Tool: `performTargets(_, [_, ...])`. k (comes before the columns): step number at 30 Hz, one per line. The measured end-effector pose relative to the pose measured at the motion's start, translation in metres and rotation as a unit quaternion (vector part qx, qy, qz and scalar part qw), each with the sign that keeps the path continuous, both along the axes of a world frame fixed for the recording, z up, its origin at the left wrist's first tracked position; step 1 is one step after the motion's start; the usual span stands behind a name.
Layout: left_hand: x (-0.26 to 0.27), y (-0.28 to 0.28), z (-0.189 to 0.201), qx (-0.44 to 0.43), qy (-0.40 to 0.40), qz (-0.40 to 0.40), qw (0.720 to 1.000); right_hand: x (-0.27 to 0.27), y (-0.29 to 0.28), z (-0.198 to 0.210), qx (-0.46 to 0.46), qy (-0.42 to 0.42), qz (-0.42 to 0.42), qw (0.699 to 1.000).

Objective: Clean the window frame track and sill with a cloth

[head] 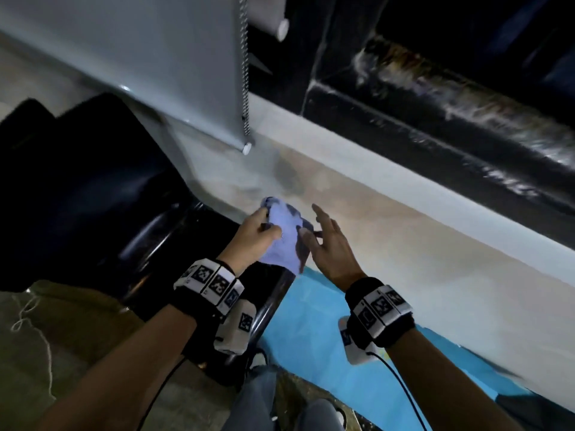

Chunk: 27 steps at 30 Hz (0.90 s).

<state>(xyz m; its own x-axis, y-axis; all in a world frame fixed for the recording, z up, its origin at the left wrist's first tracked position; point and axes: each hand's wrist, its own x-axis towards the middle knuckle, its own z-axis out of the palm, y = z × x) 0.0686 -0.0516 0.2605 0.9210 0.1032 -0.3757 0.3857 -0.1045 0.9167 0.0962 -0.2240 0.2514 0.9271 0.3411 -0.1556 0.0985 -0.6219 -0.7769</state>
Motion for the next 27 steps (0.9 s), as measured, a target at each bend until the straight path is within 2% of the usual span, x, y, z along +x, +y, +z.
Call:
performTargets(4, [0.013,-0.033,0.067,-0.022,-0.081,-0.058,0.995,0.009,-0.033,0.067,0.030,-0.088,-0.031,0.995])
performTargets(8, [0.030,-0.079,0.127,-0.049,-0.147,-0.149,0.977,0.010,-0.082,0.132,0.050,-0.169,-0.065,0.982])
performTargets(15, [0.065,-0.203,0.206,-0.020,-0.248,-0.338,0.908,0.001,-0.211,0.220,-0.024,-0.314,-0.046,0.948])
performTargets(19, [0.079,-0.285,0.235,0.004,-0.269,-0.386,0.882,-0.011,-0.295,0.247,-0.062,-0.321,-0.035,0.944])
performTargets(24, [0.089,-0.404,0.257,0.004,-0.267,-0.399,0.877,-0.019,-0.414,0.263,-0.175,-0.363,-0.027,0.915])
performTargets(27, [0.086,-0.485,0.268,-0.045,-0.237,-0.413,0.878,-0.023,-0.491,0.269,-0.118,-0.361,-0.054,0.924])
